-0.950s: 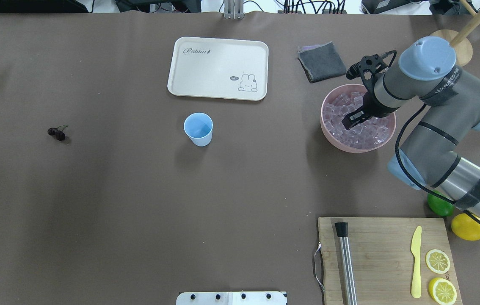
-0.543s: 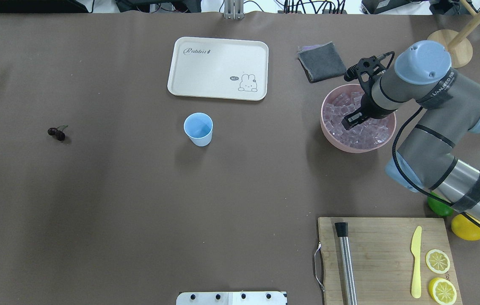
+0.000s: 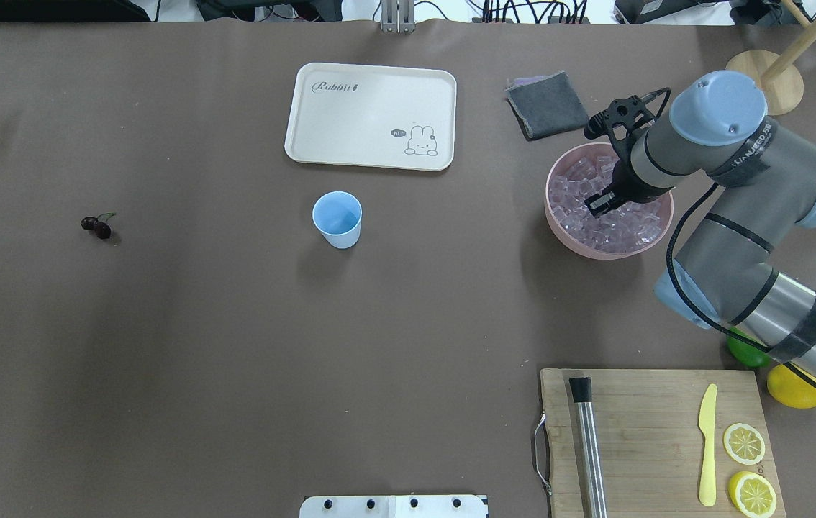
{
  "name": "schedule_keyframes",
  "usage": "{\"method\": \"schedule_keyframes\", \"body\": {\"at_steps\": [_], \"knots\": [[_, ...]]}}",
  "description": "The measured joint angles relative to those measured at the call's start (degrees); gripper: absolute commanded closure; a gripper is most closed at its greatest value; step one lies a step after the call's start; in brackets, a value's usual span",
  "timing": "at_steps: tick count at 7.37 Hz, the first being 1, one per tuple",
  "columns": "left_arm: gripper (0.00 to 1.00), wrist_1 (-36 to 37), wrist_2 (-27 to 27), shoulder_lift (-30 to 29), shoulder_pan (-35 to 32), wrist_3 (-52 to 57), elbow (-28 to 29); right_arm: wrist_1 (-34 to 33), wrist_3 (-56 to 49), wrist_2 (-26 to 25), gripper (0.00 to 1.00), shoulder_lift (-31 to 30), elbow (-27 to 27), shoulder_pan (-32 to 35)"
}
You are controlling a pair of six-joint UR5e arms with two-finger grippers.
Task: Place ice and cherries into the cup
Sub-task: 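Reach the right gripper into the pink bowl and grasp an ice cube, then carry the ice cube with the right gripper over the light-blue cup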
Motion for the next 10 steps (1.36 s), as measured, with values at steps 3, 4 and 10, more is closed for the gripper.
{"method": "schedule_keyframes", "body": {"at_steps": [3, 4, 10], "knots": [[0.02, -0.08, -0.06, 0.1, -0.05, -0.01, 0.11, 0.0, -0.07, -0.57, 0.91, -0.23, -0.02, 0.0], [0.02, -0.08, -0.06, 0.06, -0.05, -0.07, 0.16, -0.02, -0.25, -0.59, 1.0, -0.17, -0.04, 0.01], [0.02, -0.74, -0.24, 0.2, -0.07, -0.19, -0.01, -14.22, 0.65, 3.05, 1.0, 9.83, 5.52, 2.62]]}}
